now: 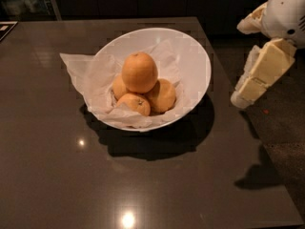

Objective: Pick orange from white bowl

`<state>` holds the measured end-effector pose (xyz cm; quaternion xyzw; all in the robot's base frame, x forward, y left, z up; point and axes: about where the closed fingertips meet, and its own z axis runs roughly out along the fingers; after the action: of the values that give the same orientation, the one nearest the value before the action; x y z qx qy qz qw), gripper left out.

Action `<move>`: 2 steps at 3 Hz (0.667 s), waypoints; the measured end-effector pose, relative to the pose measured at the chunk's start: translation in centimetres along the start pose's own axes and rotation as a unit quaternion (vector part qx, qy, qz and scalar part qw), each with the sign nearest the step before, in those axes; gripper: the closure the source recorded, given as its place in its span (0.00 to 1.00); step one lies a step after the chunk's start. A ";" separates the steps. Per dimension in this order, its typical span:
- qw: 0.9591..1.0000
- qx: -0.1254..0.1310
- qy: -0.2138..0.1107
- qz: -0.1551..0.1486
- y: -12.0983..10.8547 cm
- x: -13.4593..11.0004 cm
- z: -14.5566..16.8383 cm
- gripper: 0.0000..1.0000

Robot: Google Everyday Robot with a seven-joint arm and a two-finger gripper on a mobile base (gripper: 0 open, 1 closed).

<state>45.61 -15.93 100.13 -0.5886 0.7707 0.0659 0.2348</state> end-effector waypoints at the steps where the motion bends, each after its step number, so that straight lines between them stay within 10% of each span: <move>1: 0.998 -0.057 -0.026 -0.005 0.3 -2.8 1.6 0.00; 2: 0.998 -0.065 -0.027 -0.007 0.5 -2.9 1.8 0.00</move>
Offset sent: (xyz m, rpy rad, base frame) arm 0.0066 0.0282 -0.0019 0.0612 0.0688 0.0586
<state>46.29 -12.51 99.72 -0.6059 0.7541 0.1300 0.2177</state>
